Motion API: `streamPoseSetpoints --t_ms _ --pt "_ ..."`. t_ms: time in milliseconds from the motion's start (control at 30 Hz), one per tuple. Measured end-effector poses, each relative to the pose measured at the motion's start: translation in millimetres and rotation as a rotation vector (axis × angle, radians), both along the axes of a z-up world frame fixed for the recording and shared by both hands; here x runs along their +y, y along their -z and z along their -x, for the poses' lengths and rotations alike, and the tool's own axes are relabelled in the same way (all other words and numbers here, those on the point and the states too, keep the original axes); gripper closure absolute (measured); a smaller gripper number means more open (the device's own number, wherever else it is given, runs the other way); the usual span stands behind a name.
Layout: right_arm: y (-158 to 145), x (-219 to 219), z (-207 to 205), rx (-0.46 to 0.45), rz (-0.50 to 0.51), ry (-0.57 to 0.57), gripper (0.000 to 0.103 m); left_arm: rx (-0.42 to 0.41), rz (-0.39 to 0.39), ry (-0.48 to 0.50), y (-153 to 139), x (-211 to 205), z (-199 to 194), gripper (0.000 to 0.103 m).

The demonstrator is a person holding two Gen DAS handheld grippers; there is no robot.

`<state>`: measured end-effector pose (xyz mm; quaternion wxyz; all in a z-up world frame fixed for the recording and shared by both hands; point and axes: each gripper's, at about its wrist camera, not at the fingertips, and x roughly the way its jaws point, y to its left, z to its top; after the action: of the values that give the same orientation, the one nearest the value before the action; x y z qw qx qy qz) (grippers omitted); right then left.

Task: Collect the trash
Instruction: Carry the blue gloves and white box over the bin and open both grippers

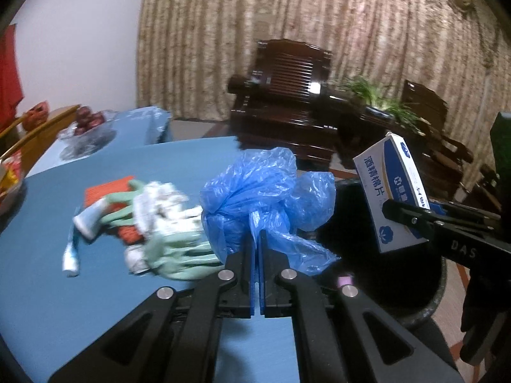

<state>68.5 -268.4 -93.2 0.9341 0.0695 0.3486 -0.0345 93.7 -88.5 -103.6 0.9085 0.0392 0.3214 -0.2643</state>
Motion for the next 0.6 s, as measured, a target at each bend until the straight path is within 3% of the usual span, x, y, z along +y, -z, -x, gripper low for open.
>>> streamPoseSetpoints --t_ms 600 --pt "33.2 -110.6 43.9 0.050 0.032 0.249 0.073 0.048 0.018 0.247 15.6 -133.5 3.2 0.101"
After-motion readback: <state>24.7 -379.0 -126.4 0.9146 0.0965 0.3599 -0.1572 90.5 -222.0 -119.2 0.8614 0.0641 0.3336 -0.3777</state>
